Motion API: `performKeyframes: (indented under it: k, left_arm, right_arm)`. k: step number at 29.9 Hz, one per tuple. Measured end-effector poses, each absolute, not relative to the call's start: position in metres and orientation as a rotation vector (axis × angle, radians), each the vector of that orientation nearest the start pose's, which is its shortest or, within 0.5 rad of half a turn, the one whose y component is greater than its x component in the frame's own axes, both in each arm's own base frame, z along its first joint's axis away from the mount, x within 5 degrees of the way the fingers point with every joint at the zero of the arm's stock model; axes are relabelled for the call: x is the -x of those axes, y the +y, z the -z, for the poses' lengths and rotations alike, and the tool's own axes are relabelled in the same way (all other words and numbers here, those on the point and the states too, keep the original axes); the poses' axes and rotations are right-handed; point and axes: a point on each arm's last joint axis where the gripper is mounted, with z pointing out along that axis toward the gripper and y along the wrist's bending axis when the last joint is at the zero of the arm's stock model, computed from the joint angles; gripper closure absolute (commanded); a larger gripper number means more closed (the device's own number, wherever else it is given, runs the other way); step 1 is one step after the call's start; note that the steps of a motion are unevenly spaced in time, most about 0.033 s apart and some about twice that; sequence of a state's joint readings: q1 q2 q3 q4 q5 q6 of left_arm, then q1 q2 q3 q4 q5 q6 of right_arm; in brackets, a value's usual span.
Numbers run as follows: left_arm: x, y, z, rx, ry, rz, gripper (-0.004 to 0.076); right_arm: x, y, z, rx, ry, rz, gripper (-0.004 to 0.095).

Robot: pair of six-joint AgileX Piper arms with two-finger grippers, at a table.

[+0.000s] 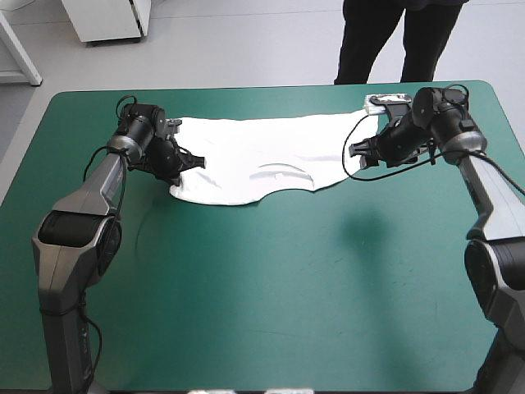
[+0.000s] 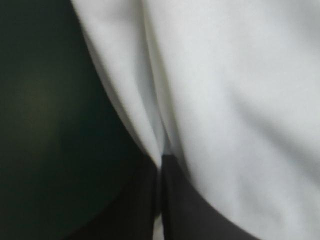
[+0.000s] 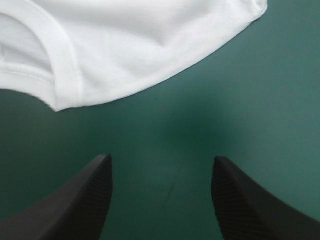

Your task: Fold the cloth

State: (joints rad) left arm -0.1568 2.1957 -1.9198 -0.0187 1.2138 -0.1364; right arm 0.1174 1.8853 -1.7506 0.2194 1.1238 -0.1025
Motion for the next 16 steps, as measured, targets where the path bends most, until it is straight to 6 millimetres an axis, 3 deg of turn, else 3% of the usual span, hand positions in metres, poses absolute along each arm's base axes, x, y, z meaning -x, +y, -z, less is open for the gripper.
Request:
performKeyframes:
  k: [9, 16]
  left_arm:
    - [-0.456, -0.074, -0.214, -0.024, 2.977, 0.065, 0.0733]
    - [-0.456, -0.074, -0.214, -0.024, 2.976, 0.065, 0.0733]
  right_arm:
    - [-0.464, 0.069, -0.283, 0.171, 2.694, -0.253, 0.0358]
    - [-0.490, 0.071, -0.249, 0.160, 2.749, -0.236, 0.0372]
